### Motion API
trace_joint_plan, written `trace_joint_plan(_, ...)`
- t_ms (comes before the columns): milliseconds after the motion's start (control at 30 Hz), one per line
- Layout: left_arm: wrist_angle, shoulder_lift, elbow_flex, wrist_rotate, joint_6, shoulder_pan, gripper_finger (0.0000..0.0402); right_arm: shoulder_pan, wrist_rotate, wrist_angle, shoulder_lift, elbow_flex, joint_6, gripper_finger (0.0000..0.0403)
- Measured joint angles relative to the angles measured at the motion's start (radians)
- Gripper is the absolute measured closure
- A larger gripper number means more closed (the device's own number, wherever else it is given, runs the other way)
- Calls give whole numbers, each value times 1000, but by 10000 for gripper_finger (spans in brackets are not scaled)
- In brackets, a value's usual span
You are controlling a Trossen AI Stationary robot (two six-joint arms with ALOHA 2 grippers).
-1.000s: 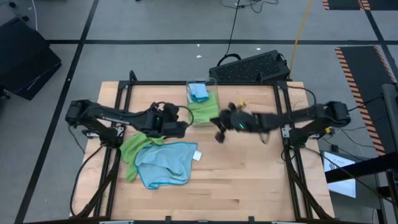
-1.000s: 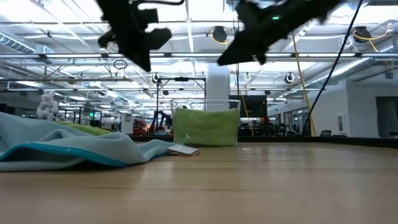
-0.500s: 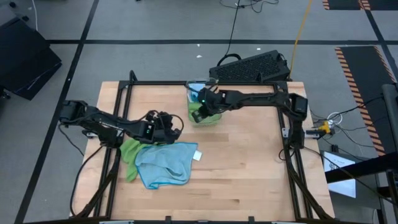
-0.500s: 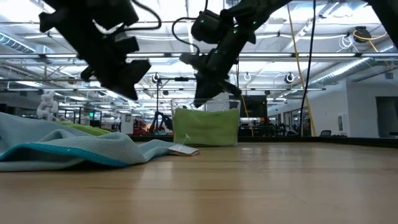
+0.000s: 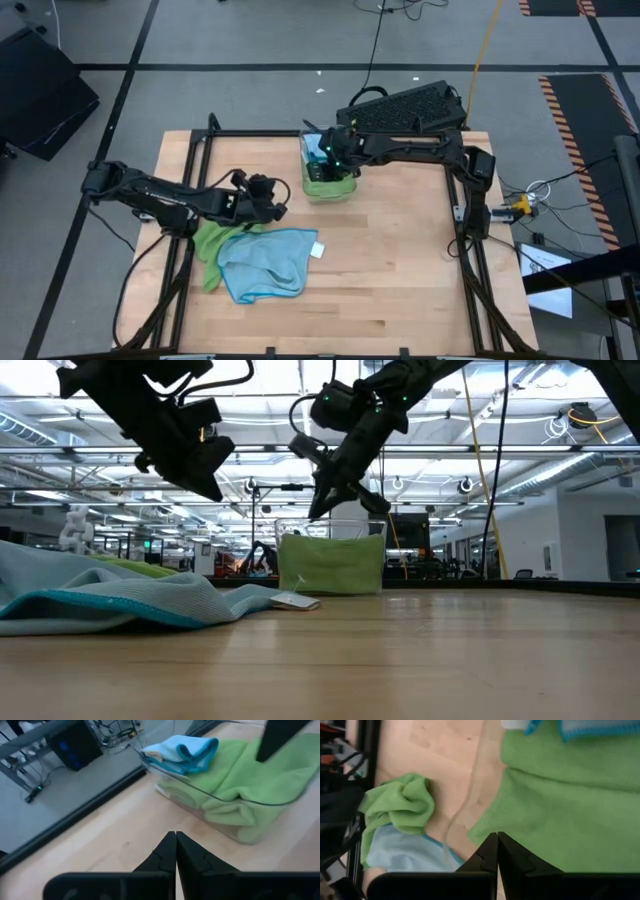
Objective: Fold microfiber towels
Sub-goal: Put the green towel into the transparent bin
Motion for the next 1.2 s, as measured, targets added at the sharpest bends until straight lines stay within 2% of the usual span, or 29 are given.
trace_joint_plan(200,11,-25,0,-1,61,40,392,12,-8,29,24,11,54,402)
trace_joint_plan(567,14,-25,0,19,89,62,392,8,-121,89,193,9,76,403)
trace_joint_plan(933,25,-25,0,22,96,65,392,-1,-100,94,273,11,79,403)
trace_joint_plan(1200,30,-25,0,22,109,65,392,-1,-70,116,225,5,46,403)
